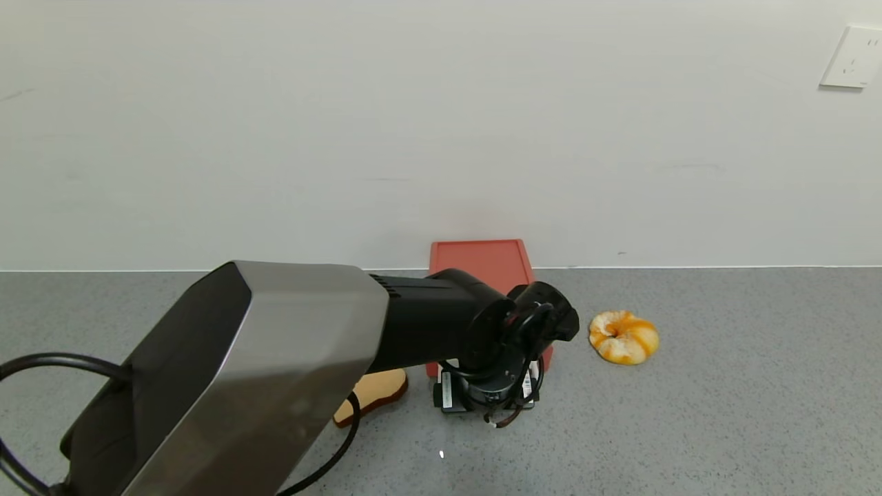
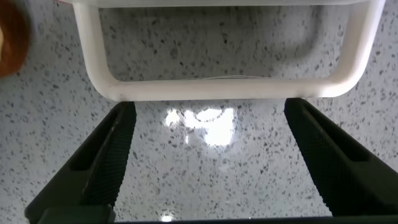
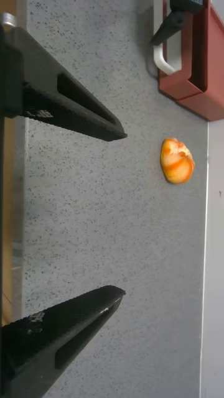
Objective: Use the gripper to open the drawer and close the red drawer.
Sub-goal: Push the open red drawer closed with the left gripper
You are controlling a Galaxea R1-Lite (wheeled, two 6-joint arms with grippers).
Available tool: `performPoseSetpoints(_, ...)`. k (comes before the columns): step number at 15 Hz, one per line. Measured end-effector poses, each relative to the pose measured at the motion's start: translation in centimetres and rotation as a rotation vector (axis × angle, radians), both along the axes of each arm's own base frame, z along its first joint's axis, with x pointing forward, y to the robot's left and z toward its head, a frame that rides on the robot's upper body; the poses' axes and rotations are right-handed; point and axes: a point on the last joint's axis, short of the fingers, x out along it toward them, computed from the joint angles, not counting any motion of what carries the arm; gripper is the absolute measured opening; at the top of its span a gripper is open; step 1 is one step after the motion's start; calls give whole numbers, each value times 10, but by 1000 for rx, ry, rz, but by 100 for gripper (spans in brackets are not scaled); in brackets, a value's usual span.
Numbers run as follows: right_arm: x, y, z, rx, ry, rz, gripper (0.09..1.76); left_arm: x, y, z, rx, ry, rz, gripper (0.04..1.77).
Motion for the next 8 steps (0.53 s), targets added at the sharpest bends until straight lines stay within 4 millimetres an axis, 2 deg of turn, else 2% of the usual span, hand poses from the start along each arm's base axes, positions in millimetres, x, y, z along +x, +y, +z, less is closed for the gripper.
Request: performPoseSetpoints(8, 0, 0, 0, 0, 0, 0, 171, 23, 1, -1, -2, -76, -25, 172)
